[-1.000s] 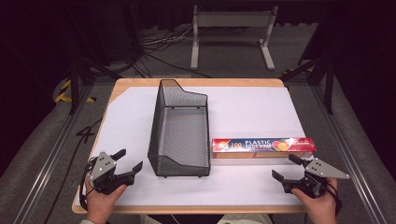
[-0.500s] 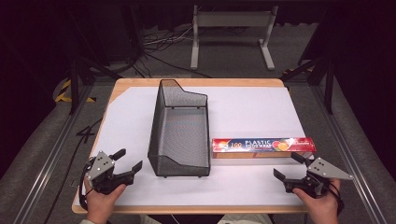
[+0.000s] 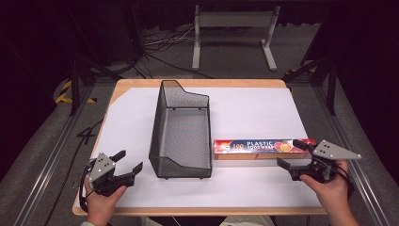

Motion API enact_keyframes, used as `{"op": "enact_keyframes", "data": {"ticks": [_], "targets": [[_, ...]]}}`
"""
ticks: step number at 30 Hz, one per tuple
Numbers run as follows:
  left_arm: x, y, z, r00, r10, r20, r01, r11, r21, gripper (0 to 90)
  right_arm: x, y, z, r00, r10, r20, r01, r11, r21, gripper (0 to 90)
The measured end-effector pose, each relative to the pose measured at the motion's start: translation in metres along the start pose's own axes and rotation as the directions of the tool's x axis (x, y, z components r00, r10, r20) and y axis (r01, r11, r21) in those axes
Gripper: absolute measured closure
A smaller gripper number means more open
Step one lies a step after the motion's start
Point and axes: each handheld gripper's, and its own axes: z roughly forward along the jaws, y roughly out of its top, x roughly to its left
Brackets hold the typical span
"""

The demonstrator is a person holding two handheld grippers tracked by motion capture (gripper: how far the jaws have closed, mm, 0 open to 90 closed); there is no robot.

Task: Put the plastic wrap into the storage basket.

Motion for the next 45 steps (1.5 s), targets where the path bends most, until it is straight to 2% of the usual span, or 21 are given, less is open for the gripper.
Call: {"op": "enact_keyframes", "data": {"ticks": [1,8,15,20,23,25,26,27,28,30,34,37,45], "targets": [[0.000,0.000,0.000,1.0000,0.006,-0.001,-0.006,1.0000,0.000,24.8,-0.004,0.008,0.001,1.0000,-0.002,-0.007,0.002,1.000,0.002,8.3],[0.000,0.000,-0.001,1.0000,0.005,-0.001,-0.005,1.0000,-0.001,24.8,-0.015,0.030,0.006,0.9997,0.005,-0.022,-0.005,1.000,0.013,8.0],[0.000,0.000,-0.001,0.9999,0.010,-0.004,-0.010,0.9999,0.004,24.8,-0.024,0.043,0.013,0.9994,0.021,-0.028,-0.021,1.000,0.014,7.9],[0.000,0.000,-0.001,1.0000,0.009,-0.002,-0.009,1.0000,0.001,24.8,-0.028,0.046,0.018,0.9989,0.036,-0.029,-0.036,0.999,0.007,8.1],[0.000,0.000,-0.001,0.9999,0.010,-0.003,-0.010,0.9999,0.002,24.8,-0.031,0.049,0.024,0.9988,0.031,-0.039,-0.030,0.999,0.019,8.0],[0.000,0.000,-0.001,1.0000,0.008,-0.003,-0.008,1.0000,0.001,24.8,-0.034,0.051,0.027,0.9983,-0.004,-0.059,0.007,0.998,0.060,9.7],[0.001,0.000,-0.001,1.0000,0.008,-0.003,-0.008,1.0000,0.003,24.8,-0.036,0.055,0.031,0.9952,-0.037,-0.090,0.047,0.993,0.104,12.6],[0.001,0.000,-0.001,1.0000,0.008,-0.003,-0.008,1.0000,0.003,24.8,-0.036,0.055,0.031,0.9952,-0.037,-0.090,0.047,0.993,0.104,12.6],[0.001,-0.001,-0.001,1.0000,0.009,-0.003,-0.009,1.0000,0.003,24.8,-0.037,0.058,0.035,0.9927,-0.056,-0.106,0.071,0.988,0.138,12.2],[0.000,-0.001,-0.001,1.0000,0.009,-0.002,-0.009,1.0000,0.002,24.8,-0.037,0.059,0.037,0.9921,-0.063,-0.108,0.079,0.986,0.149,11.9],[0.000,-0.001,-0.002,1.0000,0.002,-0.004,-0.002,1.0000,0.001,24.8,-0.038,0.064,0.048,0.9866,-0.098,-0.130,0.123,0.971,0.203,11.1],[0.001,-0.001,-0.002,0.9999,0.008,-0.006,-0.008,1.0000,0.002,24.8,-0.040,0.066,0.056,0.9802,-0.110,-0.164,0.147,0.961,0.232,11.4],[0.001,-0.002,-0.002,1.0000,0.000,-0.005,0.000,1.0000,0.005,24.8,-0.042,0.069,0.078,0.9640,-0.154,-0.217,0.219,0.922,0.318,7.5]]}}
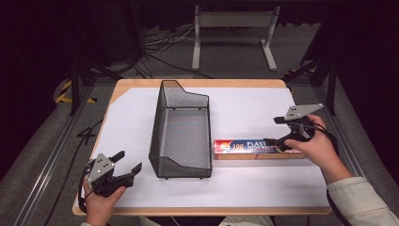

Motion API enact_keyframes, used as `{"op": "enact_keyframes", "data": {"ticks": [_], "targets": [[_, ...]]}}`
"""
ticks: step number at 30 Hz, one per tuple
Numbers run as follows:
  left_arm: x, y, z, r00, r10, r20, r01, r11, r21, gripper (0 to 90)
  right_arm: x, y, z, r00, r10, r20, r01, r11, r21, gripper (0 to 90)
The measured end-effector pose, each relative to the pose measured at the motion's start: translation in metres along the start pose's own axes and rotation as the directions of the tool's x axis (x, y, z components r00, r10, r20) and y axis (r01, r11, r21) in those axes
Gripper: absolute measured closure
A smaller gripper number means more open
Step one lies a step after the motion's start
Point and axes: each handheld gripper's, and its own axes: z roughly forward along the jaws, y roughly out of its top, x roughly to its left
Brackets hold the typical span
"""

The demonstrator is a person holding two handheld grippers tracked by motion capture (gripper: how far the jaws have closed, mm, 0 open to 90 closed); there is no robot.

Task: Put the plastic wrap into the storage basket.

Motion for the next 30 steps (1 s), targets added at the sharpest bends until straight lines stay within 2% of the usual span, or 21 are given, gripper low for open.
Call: {"op": "enact_keyframes", "data": {"ticks": [2,6,8,16,19,23,28,30], "targets": [[0.000,0.000,0.000,1.0000,0.000,0.001,0.000,1.0000,-0.002,24.8,-0.002,0.002,0.004,0.9996,-0.027,0.011,0.027,0.999,0.034,8.5],[0.001,0.000,0.000,1.0000,0.001,-0.001,-0.001,1.0000,-0.002,24.8,-0.006,0.002,0.012,0.9978,-0.056,-0.035,0.058,0.995,0.078,9.3],[0.001,0.000,0.000,1.0000,-0.003,0.000,0.003,1.0000,-0.003,24.8,-0.006,0.002,0.016,0.9962,-0.062,-0.061,0.067,0.994,0.091,8.5],[0.001,0.000,0.000,1.0000,0.002,-0.002,-0.002,1.0000,-0.002,24.8,-0.006,-0.002,0.029,0.9932,-0.063,-0.098,0.076,0.988,0.136,6.8],[0.001,0.000,0.000,1.0000,0.001,-0.003,-0.001,1.0000,-0.002,24.8,-0.005,-0.004,0.034,0.9923,-0.089,-0.086,0.102,0.982,0.158,8.0],[0.001,0.000,0.000,1.0000,0.002,-0.005,-0.002,1.0000,0.001,24.8,-0.004,-0.004,0.038,0.9835,-0.125,-0.130,0.148,0.971,0.187,9.0],[0.001,-0.001,0.000,1.0000,0.001,-0.006,-0.001,1.0000,0.001,24.8,-0.002,-0.008,0.047,0.9793,-0.127,-0.158,0.160,0.963,0.218,9.1],[0.001,-0.001,0.000,1.0000,0.001,-0.006,-0.001,1.0000,0.000,24.9,-0.002,-0.010,0.052,0.9746,-0.139,-0.175,0.178,0.958,0.226,9.1]]}}
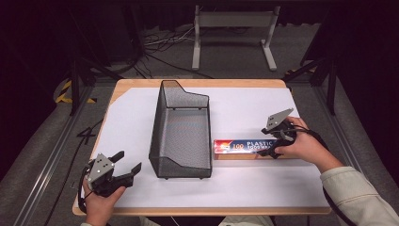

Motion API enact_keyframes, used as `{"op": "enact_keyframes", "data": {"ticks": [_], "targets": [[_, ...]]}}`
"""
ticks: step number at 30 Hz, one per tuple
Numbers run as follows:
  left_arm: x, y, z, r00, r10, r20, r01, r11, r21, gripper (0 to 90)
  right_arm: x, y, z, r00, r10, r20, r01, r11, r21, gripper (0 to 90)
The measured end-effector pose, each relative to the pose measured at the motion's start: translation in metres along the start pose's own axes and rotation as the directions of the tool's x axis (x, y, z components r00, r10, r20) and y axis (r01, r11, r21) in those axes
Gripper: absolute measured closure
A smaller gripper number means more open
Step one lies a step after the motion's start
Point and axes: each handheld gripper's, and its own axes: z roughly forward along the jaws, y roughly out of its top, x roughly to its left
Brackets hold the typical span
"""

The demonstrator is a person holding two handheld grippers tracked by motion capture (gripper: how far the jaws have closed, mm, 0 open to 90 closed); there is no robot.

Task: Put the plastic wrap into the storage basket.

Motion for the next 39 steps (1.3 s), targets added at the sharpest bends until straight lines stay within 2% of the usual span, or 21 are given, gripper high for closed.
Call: {"op": "enact_keyframes", "data": {"ticks": [3,6,13,16,18,22,25,28,31,34,35,39], "targets": [[0.000,0.000,0.000,1.0000,0.001,0.000,-0.001,1.0000,0.001,24.9,0.000,0.000,0.006,0.9997,-0.025,0.002,0.025,0.999,0.035,7.8],[0.000,0.000,0.000,1.0000,0.001,0.000,-0.001,1.0000,0.000,24.9,-0.003,-0.001,0.012,0.9996,-0.029,-0.004,0.030,0.998,0.063,6.8],[0.000,0.000,0.000,1.0000,0.001,-0.002,-0.001,1.0000,0.001,24.9,-0.005,-0.003,0.021,0.9970,-0.068,-0.038,0.071,0.994,0.085,6.9],[0.000,0.000,0.000,1.0000,0.001,-0.004,-0.001,1.0000,0.001,25.0,-0.004,-0.004,0.024,0.9982,-0.052,-0.029,0.054,0.995,0.079,5.2],[-0.001,0.000,0.000,1.0000,0.001,-0.005,-0.001,1.0000,0.004,25.1,-0.005,-0.005,0.025,0.9996,-0.016,-0.022,0.017,0.996,0.093,3.6],[0.000,0.000,0.000,1.0000,0.002,-0.007,-0.002,1.0000,0.004,25.3,-0.004,-0.007,0.029,0.9996,-0.016,-0.024,0.018,0.993,0.120,4.8],[-0.001,0.000,0.000,1.0000,0.000,-0.008,0.000,1.0000,0.005,25.4,-0.002,-0.006,0.031,0.9983,-0.040,-0.042,0.046,0.990,0.134,11.6],[-0.001,0.000,0.000,0.9999,0.003,-0.011,-0.003,1.0000,0.005,25.5,-0.002,-0.005,0.031,0.9953,-0.086,-0.045,0.092,0.981,0.171,18.0],[-0.001,0.000,0.000,0.9999,0.004,-0.012,-0.004,1.0000,0.005,25.5,-0.003,-0.003,0.032,0.9944,-0.089,-0.057,0.098,0.978,0.186,20.8],[-0.001,0.000,0.000,0.9999,0.005,-0.013,-0.005,1.0000,0.006,25.5,-0.001,-0.001,0.031,0.9892,-0.119,-0.086,0.135,0.964,0.229,30.2],[-0.001,0.000,0.000,0.9999,0.005,-0.013,-0.005,1.0000,0.007,25.5,-0.001,0.000,0.031,0.9880,-0.125,-0.090,0.143,0.961,0.237,30.8],[-0.001,0.000,0.000,0.9999,0.005,-0.014,-0.005,1.0000,0.006,25.5,-0.002,0.001,0.031,0.9851,-0.137,-0.104,0.158,0.958,0.237,34.3]]}}
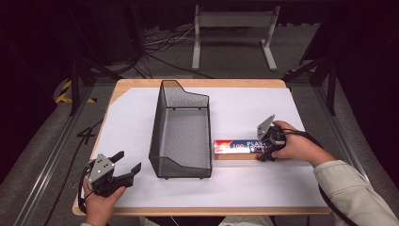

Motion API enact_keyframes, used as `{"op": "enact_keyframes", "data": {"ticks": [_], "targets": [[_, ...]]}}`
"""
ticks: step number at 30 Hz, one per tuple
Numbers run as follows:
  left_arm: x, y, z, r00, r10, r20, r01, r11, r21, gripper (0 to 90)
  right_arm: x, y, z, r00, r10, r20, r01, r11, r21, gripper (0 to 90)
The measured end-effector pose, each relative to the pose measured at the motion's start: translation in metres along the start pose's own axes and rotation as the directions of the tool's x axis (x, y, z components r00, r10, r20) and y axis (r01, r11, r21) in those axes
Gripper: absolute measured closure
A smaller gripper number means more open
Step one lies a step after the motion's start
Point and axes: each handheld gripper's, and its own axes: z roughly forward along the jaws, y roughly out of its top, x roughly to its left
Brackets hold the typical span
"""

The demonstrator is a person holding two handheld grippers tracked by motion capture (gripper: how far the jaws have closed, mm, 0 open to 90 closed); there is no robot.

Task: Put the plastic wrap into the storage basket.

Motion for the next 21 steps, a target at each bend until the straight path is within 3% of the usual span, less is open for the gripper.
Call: {"op": "enact_keyframes", "data": {"ticks": [13,19,21], "targets": [[0.000,0.000,0.001,1.0000,-0.003,-0.001,0.003,1.0000,0.003,25.5,0.001,0.000,-0.003,0.9977,-0.068,-0.002,0.068,0.998,0.005,38.9],[0.000,-0.001,0.001,1.0000,-0.009,0.000,0.009,1.0000,0.003,25.5,0.000,-0.003,-0.010,0.9983,-0.058,0.003,0.058,0.998,-0.015,39.5],[0.000,0.000,0.001,1.0000,-0.006,-0.002,0.006,1.0000,0.003,25.5,-0.001,-0.003,-0.020,0.9986,-0.053,0.010,0.053,0.998,-0.042,39.6]]}}
